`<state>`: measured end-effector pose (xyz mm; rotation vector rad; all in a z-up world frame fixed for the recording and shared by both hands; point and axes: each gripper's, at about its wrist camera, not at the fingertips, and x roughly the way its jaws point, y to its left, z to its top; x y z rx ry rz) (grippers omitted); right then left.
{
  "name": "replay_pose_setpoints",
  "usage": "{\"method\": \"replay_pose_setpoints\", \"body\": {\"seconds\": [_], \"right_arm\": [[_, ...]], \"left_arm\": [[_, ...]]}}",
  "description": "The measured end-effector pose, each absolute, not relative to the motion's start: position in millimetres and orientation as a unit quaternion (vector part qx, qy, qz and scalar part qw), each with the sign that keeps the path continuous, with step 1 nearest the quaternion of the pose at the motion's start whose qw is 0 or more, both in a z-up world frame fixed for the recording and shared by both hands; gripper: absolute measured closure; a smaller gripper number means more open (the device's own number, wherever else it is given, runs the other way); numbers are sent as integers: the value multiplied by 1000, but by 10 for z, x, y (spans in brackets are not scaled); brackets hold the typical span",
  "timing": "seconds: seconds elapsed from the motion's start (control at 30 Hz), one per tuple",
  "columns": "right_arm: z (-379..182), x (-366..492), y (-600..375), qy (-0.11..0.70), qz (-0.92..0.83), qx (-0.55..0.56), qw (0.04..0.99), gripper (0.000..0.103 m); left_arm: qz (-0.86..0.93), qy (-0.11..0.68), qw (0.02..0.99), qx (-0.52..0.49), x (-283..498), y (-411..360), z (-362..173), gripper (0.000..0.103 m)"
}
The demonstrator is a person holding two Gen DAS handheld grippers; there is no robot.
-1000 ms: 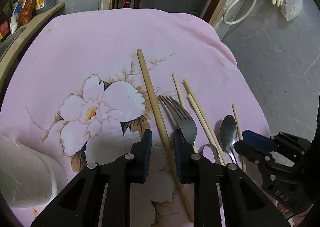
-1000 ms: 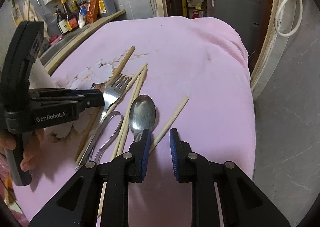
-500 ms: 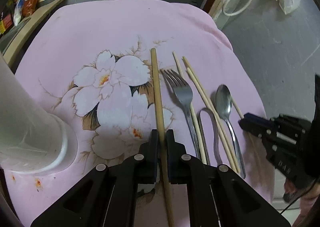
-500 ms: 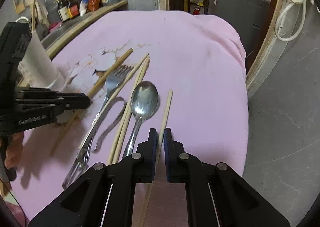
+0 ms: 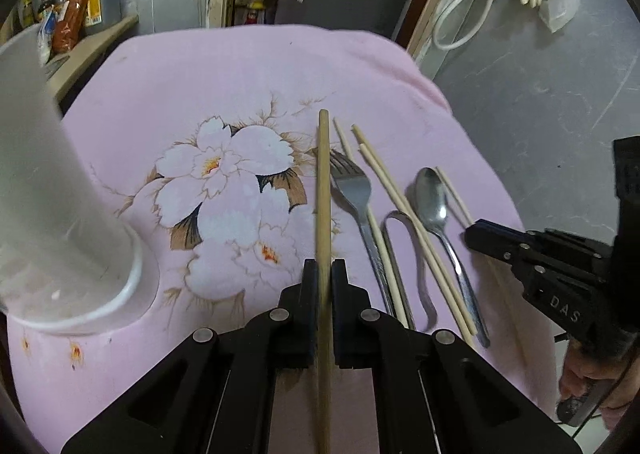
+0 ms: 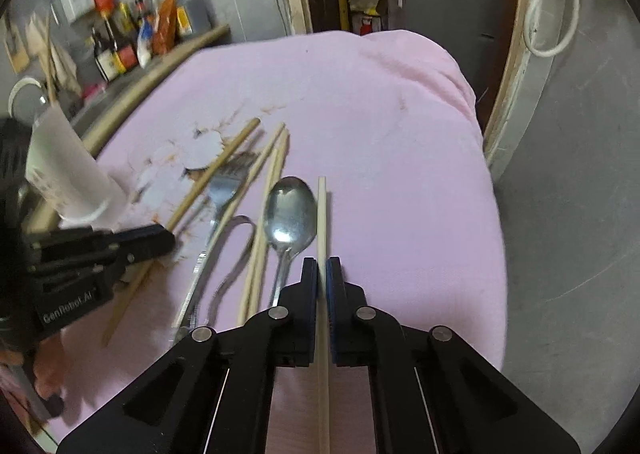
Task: Organize utensils
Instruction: 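Lift both chopsticks and carry them over the white utensil holder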
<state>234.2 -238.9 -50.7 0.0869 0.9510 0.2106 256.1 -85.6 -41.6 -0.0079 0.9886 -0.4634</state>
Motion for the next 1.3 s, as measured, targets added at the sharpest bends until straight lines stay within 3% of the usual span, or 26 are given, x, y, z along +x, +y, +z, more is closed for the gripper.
{"method": "replay_pose_setpoints", "body": {"seconds": [0.2,0.6,1.07,1.3], "right_arm": [[-334,1922,-2292,356,111,39,927,100],[370,1263,-1806,44,76,10,996,100],[1011,1546,-1037,-97,155,61,981,100],[1041,1814,-800,-115,204,112,966,100]], "left_arm": [[-238,410,880,-27,2232,-697,-225,99],[-206,166,960,-86,1674,-352,430,99],[-118,-15,983,-137,1553,736,1219,99],[-96,-44,975,-193,1723,1433,1305,99]]}}
